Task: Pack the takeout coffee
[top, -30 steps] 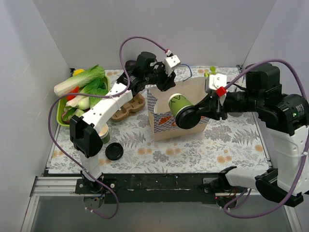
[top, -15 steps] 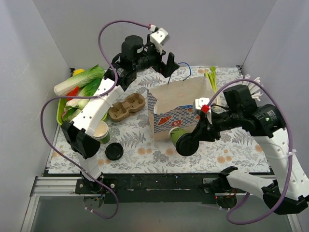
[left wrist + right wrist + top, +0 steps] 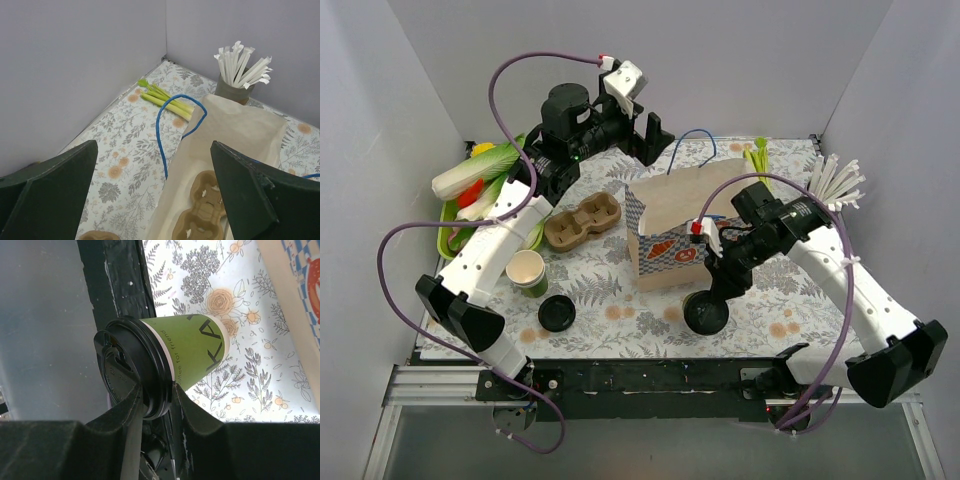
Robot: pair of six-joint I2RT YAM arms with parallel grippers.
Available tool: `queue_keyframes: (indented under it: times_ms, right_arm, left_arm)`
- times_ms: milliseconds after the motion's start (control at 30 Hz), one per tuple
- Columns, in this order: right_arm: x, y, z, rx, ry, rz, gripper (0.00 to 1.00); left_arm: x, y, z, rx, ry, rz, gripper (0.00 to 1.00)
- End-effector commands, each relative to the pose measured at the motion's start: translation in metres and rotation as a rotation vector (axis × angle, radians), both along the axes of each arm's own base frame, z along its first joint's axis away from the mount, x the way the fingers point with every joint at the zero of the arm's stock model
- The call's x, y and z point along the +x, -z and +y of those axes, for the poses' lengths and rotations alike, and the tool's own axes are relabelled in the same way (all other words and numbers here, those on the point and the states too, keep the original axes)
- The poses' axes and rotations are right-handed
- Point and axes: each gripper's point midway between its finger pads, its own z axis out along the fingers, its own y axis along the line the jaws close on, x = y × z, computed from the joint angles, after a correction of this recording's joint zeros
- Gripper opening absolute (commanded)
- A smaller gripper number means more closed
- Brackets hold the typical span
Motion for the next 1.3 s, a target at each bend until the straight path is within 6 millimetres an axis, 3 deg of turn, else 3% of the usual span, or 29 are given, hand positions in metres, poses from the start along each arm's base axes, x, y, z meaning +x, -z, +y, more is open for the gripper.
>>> queue_keyframes:
  times_ms: [0,167,400,667,867,1000,1200,1267]
  right_arm:
    - [0.004,0.021,0.000,-0.042,-0.058,0.017,0.01]
    - [0.007,0.038,0.000,-0.081,-0.067,0.052,0.08]
    - [0.004,0.065,-0.004,-0.118,-0.085,0.098,0.09]
    - [0.014,0.085,-0.001,-0.144,-0.086,0.111,0.15]
    - [0.018,0.094,-0.001,-0.162,-0.072,0.112,0.34]
    - [0.029,0.088,0.004,-0.151,-0.049,0.077,0.42]
    - [0.047,0.061,0.011,-0.129,-0.012,-0.006,0.58]
    - [0.048,0.051,0.010,-0.119,-0.009,-0.046,0.68]
  left_arm:
    - [-0.005,-0.005,0.013,0.000,-0.033,-0.015,0.98]
    - [-0.005,0.000,0.015,0.015,-0.036,-0.009,0.98]
    - [-0.006,0.007,0.015,0.024,-0.032,0.005,0.98]
    - [-0.008,0.015,0.017,0.035,-0.029,0.019,0.98]
    - [-0.009,0.017,0.016,0.038,-0.021,0.024,0.98]
    - [-0.008,0.018,0.016,0.040,-0.021,0.024,0.98]
    - [-0.009,0.016,0.015,0.034,-0.015,0.024,0.98]
    - [-0.009,0.016,0.014,0.034,-0.012,0.024,0.98]
